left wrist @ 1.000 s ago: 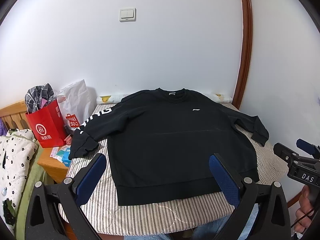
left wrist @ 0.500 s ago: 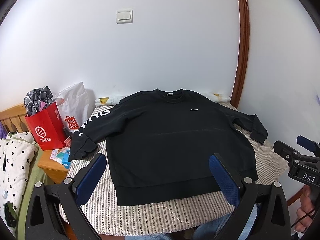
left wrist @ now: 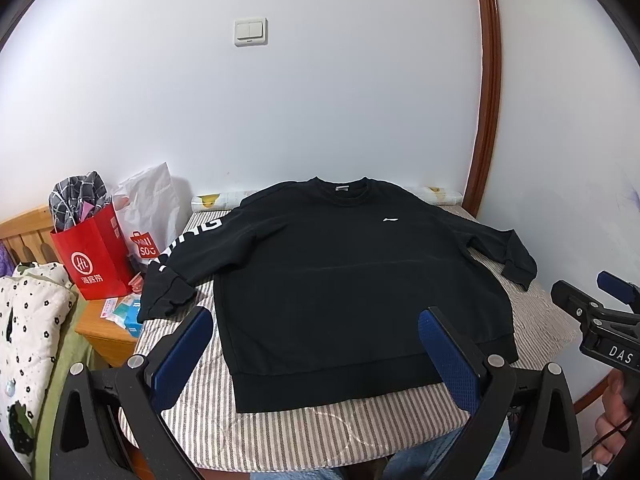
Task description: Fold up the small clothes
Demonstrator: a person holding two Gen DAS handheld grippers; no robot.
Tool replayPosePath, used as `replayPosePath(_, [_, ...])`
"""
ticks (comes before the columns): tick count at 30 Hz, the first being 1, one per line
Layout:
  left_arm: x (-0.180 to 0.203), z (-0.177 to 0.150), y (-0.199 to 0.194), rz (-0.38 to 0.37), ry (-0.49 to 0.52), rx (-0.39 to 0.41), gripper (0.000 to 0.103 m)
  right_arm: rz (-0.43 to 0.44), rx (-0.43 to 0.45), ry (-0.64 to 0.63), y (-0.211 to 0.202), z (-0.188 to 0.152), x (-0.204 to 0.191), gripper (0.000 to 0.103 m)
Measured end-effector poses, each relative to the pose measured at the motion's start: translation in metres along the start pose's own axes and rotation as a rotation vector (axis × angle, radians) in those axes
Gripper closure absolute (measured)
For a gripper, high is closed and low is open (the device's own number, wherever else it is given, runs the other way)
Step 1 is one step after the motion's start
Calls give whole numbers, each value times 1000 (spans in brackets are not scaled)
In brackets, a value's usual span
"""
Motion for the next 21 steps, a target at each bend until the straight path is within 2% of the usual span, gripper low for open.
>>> replayPosePath(5, [-3, -1, 5, -12, -14, -10, 0, -3, -2, -9, 5, 1, -4, 0])
replayPosePath(15, [-26, 8, 42, -7, -17, -41, 0, -4, 20, -13, 25, 5, -9, 0])
replayPosePath(21, [-70, 3, 76, 34, -77, -58, 0, 26, 8, -20, 56, 8, -19, 0])
Point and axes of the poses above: each gripper's, at about its wrist camera, not at the fingertips, and y roughly the way its jaws point, x to its right, z to its top, the point moved 8 cm from there along y, roughly the way its jaws point, and after that the axes turned 11 degrees about -z, right-handed, at the moved point
